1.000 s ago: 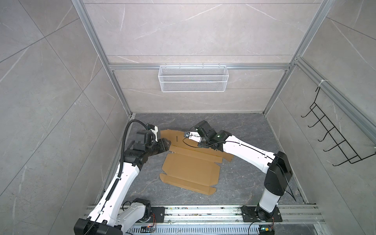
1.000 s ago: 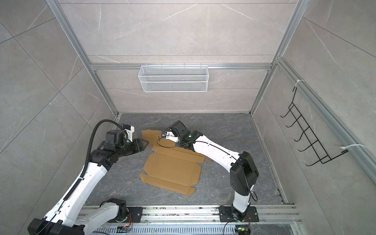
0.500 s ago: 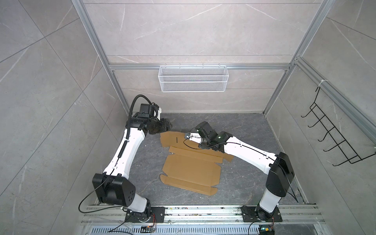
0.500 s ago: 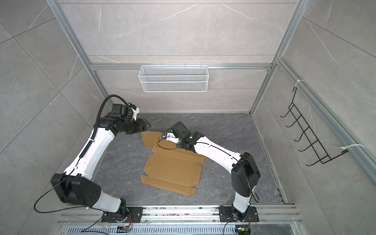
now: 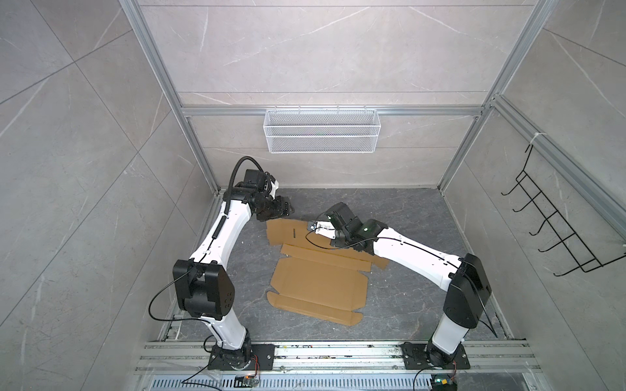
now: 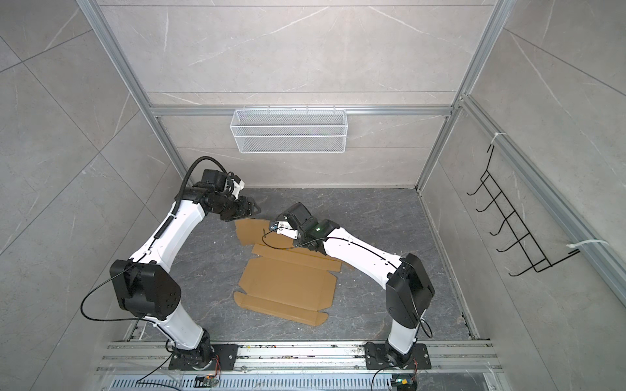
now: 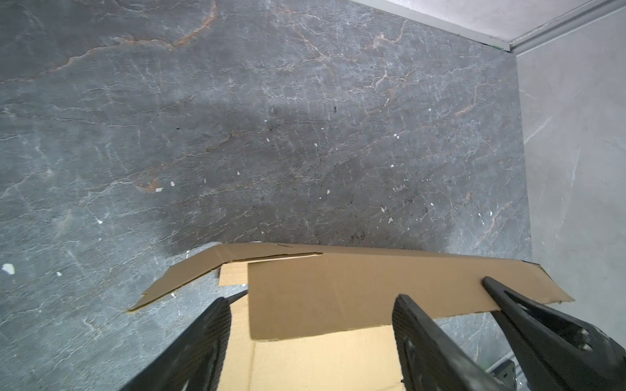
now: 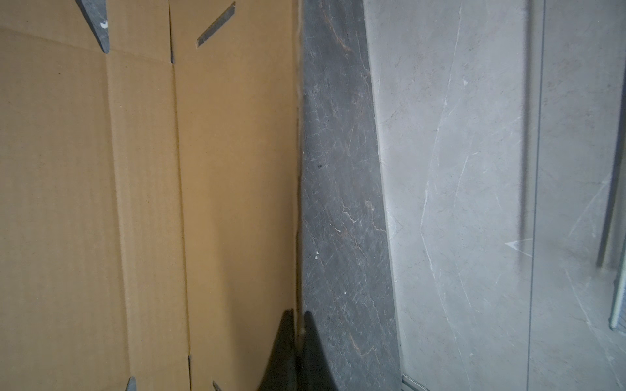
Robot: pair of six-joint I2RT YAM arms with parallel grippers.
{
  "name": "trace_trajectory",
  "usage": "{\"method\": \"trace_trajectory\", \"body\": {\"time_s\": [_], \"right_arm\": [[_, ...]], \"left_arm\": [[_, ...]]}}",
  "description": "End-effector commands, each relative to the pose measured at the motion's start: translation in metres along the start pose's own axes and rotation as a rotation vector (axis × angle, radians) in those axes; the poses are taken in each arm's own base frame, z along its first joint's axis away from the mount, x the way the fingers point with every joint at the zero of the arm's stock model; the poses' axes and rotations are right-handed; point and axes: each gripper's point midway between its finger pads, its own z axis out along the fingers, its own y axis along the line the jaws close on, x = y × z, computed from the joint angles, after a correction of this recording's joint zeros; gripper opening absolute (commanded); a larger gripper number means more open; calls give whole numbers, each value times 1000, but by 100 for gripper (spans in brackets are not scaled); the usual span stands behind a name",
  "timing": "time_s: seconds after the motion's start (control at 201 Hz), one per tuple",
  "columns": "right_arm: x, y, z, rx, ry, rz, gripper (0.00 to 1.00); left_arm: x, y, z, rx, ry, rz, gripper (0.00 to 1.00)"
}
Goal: Fold the paper box
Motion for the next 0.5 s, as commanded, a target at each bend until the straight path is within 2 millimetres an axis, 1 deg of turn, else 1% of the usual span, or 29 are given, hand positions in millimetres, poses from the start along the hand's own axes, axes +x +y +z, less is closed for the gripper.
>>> {"method": "trace_trajectory", "body": {"time_s": [0.0,0.284,0.493], "right_arm": [[1,7,-1,-20,7,-17,0],[0,5,-1,-13,8,-13,0],[-1,5,0,-13,7,-13,0]], "left_arm": [[-5,-17,-8,54,-16,51,77],[4,-32,-8,100,8,70,75],[16,-41,-4,114,42,75,73]]}}
